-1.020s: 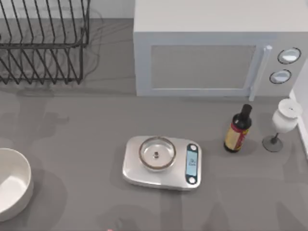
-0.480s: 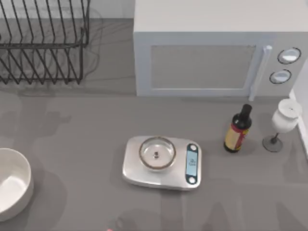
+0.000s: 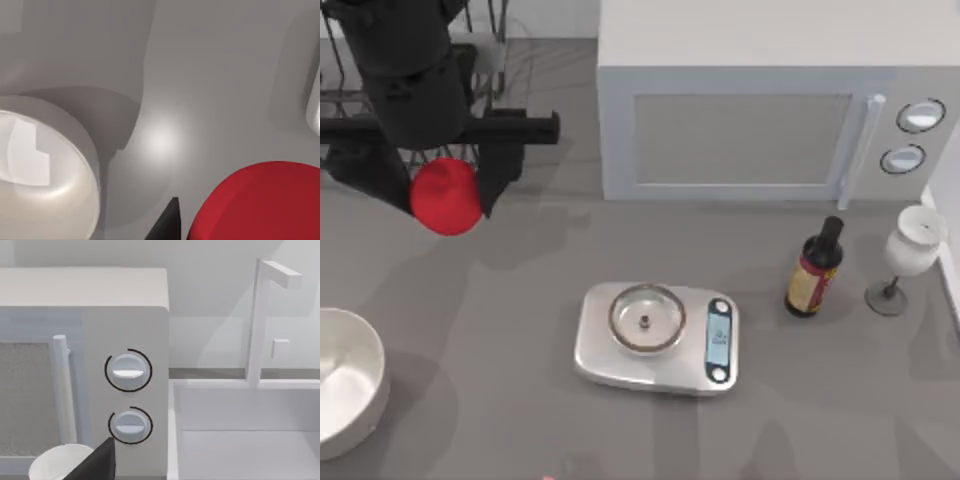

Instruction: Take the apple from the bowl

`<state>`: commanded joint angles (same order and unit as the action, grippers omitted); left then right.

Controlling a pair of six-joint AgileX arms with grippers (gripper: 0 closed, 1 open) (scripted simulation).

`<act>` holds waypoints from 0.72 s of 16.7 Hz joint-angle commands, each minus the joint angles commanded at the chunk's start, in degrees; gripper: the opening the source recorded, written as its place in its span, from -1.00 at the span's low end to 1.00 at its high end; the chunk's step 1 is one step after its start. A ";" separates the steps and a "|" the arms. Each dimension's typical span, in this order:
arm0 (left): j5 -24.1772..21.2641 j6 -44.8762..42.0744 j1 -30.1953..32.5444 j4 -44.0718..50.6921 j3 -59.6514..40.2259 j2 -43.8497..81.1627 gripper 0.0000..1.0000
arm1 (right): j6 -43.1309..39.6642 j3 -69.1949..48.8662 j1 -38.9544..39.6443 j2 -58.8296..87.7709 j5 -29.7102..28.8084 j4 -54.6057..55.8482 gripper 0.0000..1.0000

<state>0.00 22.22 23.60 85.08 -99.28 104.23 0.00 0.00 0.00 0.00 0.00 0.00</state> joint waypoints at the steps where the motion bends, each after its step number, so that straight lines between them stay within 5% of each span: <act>1: -0.02 2.17 2.20 -1.93 -0.10 2.03 -1.00 | 0.00 0.00 0.00 0.00 0.00 0.00 1.00; 12: -0.09 4.87 4.92 -11.25 6.09 5.50 -1.00 | 0.00 0.00 0.00 0.00 0.00 0.00 1.00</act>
<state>-0.09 27.08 28.52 73.82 -93.19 109.73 0.00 0.00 0.00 0.00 0.00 0.00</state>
